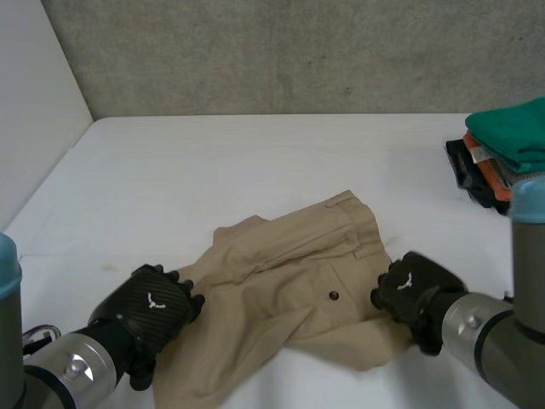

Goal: Fold the laundry.

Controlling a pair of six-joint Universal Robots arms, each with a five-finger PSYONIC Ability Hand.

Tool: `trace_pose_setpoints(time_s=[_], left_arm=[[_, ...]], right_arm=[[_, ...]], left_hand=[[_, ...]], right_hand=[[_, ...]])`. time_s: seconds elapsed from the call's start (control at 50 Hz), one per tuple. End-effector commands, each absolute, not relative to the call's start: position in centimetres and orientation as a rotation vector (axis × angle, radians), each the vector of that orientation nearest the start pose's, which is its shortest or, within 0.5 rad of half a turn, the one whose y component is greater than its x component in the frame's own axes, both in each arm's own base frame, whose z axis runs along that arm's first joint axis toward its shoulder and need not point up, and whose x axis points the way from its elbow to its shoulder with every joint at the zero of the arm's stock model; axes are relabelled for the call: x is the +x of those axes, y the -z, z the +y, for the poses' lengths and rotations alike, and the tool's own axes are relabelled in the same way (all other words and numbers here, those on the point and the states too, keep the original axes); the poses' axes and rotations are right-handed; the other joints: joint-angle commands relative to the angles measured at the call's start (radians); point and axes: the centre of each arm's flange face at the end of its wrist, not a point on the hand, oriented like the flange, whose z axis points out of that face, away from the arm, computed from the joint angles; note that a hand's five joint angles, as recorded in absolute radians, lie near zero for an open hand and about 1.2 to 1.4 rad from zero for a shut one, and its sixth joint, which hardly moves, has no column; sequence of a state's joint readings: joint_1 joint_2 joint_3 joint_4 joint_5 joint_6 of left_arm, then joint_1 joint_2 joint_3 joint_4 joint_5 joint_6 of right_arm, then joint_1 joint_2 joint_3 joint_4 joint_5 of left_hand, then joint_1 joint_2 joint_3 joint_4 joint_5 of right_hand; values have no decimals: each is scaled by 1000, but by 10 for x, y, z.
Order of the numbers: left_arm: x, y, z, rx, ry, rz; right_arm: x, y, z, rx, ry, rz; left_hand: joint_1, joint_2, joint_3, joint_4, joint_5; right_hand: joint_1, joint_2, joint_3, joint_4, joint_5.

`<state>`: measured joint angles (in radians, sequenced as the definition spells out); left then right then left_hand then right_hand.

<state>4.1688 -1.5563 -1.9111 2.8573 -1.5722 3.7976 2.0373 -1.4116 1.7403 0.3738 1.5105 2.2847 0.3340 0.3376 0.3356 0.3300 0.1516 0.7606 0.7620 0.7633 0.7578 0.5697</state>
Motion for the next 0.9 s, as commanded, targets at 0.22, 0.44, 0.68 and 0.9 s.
trace_pose_setpoints(time_s=[0.22,0.44,0.68,0.9], left_arm=[[-231,-238,-229,1072,1802,2275],[-242,-180,-266,1118,1549,2567],[-258,-158,-259,1099,1434,2762],[-276,-231,-328,827,2008,2255]], right_arm=[[270,-257,-215,-1715,1767,2056],[318,-199,-265,-1669,1831,1953],[334,-141,-285,-1680,1859,1933],[356,-225,-339,-1434,2418,1588]], left_hand=[[-77,-80,-78,-73,-69],[-18,-21,-19,-14,-10],[384,380,382,388,392],[1062,1059,1061,1066,1070]], right_hand=[[-316,-317,-319,-313,-300],[-339,-341,-342,-337,-323],[-226,-227,-228,-223,-209],[636,634,633,638,652]])
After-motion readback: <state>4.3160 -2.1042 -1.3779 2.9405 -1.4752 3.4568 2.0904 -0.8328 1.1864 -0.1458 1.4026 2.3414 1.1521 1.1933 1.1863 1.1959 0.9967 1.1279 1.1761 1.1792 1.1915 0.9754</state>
